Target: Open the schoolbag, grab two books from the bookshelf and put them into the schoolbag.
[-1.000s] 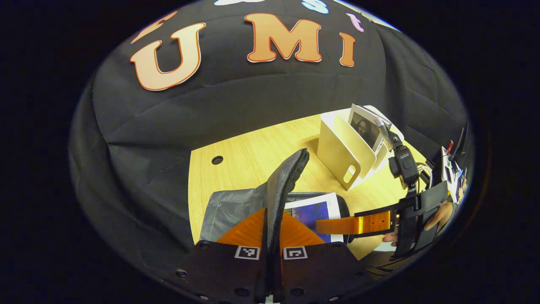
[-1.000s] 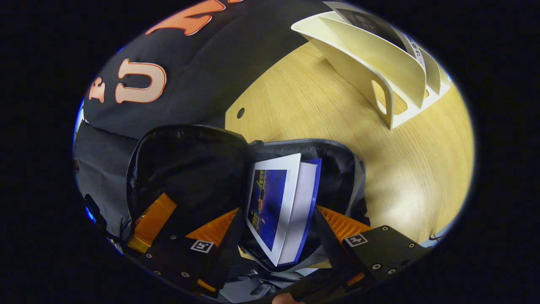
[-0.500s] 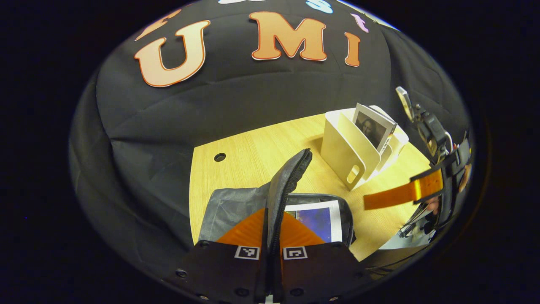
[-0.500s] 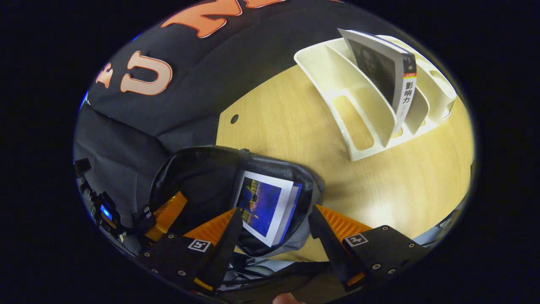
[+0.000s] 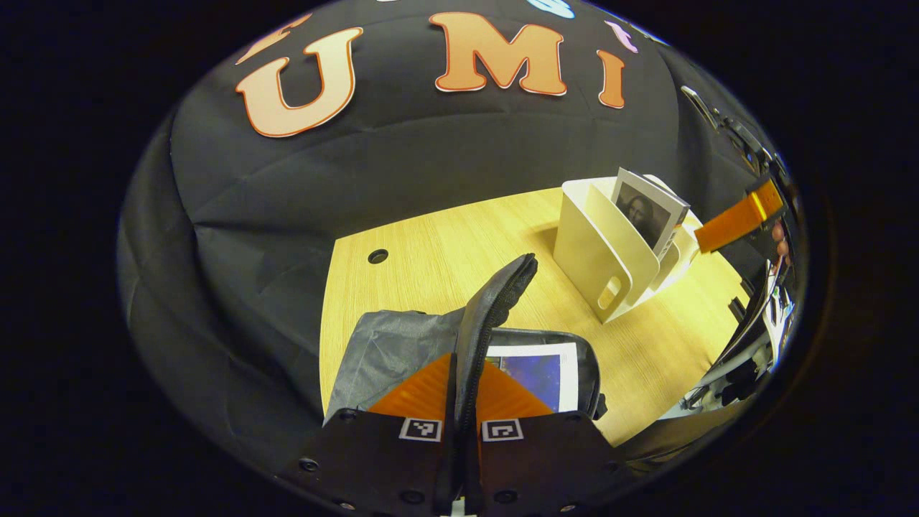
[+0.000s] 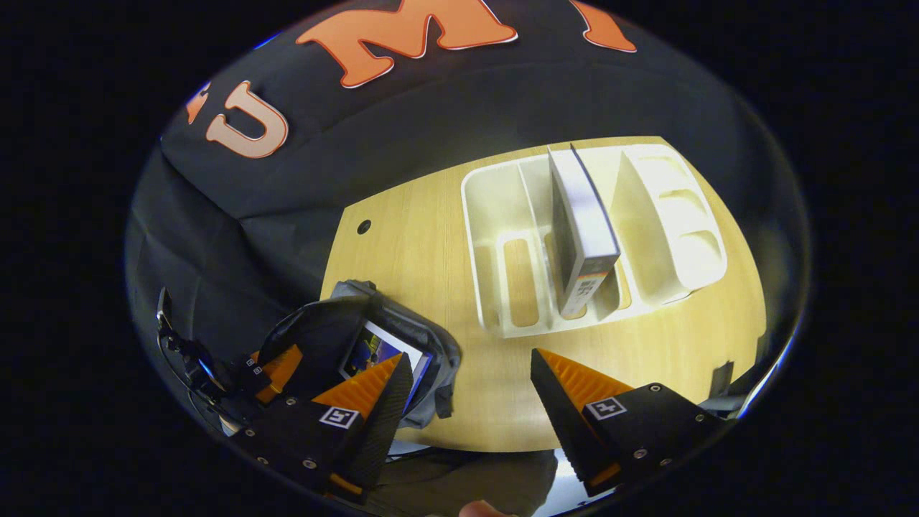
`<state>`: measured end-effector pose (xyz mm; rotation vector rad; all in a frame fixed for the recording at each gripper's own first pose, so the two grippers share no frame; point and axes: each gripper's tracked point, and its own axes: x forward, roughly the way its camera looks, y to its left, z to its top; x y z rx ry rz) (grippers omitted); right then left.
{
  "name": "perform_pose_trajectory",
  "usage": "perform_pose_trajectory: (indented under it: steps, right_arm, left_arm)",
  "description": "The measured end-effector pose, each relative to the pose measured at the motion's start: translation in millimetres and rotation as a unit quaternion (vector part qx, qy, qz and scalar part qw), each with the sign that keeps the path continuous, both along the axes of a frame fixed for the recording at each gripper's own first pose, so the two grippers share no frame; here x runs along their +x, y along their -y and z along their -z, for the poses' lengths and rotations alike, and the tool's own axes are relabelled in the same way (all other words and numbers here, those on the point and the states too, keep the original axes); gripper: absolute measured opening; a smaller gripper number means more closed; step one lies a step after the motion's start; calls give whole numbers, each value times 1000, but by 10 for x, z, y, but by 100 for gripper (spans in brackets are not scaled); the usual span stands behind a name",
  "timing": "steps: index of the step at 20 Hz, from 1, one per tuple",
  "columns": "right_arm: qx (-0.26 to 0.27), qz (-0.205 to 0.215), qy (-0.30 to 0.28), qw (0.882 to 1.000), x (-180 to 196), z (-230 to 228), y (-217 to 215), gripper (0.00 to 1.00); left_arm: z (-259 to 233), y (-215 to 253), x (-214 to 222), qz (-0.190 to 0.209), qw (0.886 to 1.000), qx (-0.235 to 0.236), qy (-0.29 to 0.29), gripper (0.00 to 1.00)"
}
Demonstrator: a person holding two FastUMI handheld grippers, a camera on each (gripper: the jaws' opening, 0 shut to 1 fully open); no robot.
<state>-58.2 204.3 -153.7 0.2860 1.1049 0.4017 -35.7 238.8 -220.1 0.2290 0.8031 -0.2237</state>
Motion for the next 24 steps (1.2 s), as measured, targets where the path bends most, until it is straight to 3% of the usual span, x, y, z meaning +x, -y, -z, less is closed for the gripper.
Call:
perform_pose_trajectory:
  steps: [10, 18, 21, 24]
  right_arm:
    - [-84, -48, 15, 995, 843, -248, 644, 99]
    - [-81, -73, -46, 993, 1316, 218, 583, 97]
    - [-88, -77, -64, 991, 1451, 411, 555, 89]
    - [-106, -81, -81, 988, 1482, 551, 601, 72]
  left_arm:
    - [151, 84, -45, -55, 998, 2, -8, 7]
    - [225, 119, -57, -99, 995, 12, -23, 6]
    - [231, 146, -74, -115, 993, 16, -29, 6]
    - [228, 154, -104, -128, 991, 25, -34, 7]
